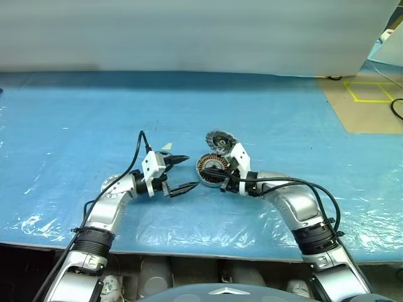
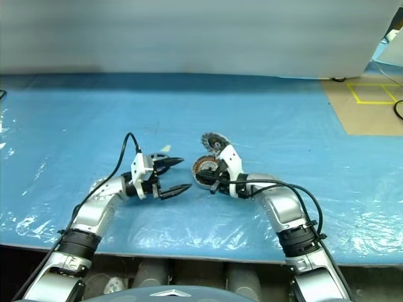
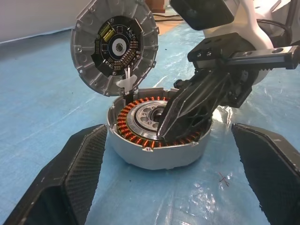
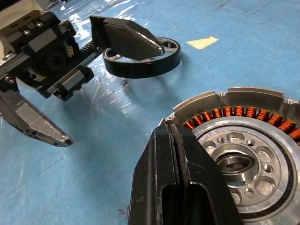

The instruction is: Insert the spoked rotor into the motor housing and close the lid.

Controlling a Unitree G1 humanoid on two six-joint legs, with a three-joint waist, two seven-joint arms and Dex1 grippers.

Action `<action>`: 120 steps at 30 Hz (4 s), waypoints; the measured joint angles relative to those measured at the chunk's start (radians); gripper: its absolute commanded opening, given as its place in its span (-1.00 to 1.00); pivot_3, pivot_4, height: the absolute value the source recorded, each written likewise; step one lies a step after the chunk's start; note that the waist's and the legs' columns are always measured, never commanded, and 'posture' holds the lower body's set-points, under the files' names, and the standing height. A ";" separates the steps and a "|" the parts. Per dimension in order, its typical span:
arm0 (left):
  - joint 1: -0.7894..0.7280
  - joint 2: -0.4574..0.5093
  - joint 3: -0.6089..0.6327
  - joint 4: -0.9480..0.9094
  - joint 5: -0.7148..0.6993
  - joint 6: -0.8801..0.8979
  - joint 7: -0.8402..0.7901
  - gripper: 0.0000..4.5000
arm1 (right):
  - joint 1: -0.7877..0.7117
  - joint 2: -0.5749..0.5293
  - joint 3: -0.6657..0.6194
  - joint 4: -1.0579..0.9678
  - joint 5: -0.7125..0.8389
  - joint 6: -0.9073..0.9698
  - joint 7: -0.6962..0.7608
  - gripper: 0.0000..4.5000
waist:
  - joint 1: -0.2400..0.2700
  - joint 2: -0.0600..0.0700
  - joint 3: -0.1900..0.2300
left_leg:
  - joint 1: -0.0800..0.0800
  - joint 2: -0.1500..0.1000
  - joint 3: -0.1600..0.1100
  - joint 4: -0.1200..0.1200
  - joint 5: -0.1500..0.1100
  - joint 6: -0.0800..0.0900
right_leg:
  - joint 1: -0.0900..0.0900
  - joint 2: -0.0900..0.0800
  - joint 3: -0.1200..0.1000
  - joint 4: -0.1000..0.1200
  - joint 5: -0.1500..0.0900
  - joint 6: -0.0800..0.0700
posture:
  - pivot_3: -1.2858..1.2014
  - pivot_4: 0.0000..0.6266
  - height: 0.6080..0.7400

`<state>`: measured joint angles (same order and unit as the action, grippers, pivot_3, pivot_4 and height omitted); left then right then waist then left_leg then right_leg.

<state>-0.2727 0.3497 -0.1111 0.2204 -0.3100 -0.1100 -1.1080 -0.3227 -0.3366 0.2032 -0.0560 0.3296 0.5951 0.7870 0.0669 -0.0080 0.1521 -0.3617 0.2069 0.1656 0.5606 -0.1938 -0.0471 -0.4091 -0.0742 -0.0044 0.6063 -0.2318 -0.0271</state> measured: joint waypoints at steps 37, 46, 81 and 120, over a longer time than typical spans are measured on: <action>0.000 -0.001 0.001 -0.001 -0.021 0.007 -0.004 1.00 | -0.058 -0.073 -0.004 0.068 -0.172 -0.192 -0.068 -0.99 | 0.000 0.000 0.001 | -0.005 0.000 0.000 0.002 0.000 0.000 | -0.004 0.001 0.000 0.001 0.000 0.000 | 0.03 -0.52 1.00; 0.000 -0.001 0.001 -0.001 -0.020 0.007 -0.001 1.00 | -0.058 -0.058 -0.025 0.081 -0.155 -0.180 -0.060 -0.99 | 0.000 0.000 0.001 | -0.005 0.000 0.000 0.002 0.000 0.000 | -0.004 0.001 0.000 0.002 0.000 0.000 | 0.03 -0.52 1.00; -0.001 -0.004 0.000 -0.001 -0.020 0.007 -0.001 1.00 | -0.058 -0.093 0.048 0.075 -0.275 -0.256 -0.067 -0.99 | 0.001 0.000 0.001 | 0.006 0.000 0.000 0.002 0.000 0.000 | 0.006 0.000 0.000 0.002 0.000 0.000 | 0.03 -0.52 1.00; -0.005 -0.009 -0.004 0.012 -0.019 0.004 -0.001 1.00 | -0.132 -0.262 0.131 -0.160 -0.237 0.154 0.091 -0.99 | 0.007 0.000 0.001 | 0.009 0.000 0.004 -0.005 0.000 0.000 | 0.006 0.000 0.004 -0.001 -0.001 0.002 | 0.03 -0.52 1.00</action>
<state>-0.2773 0.3410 -0.1153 0.2327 -0.3289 -0.1059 -1.1089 -0.4550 -0.5989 0.3338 -0.2163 0.0925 0.7496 0.8776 0.0736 -0.0082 0.1533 -0.3526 0.2068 0.1693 0.5557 -0.1940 -0.0470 -0.4029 -0.0742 -0.0003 0.6052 -0.2330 -0.0255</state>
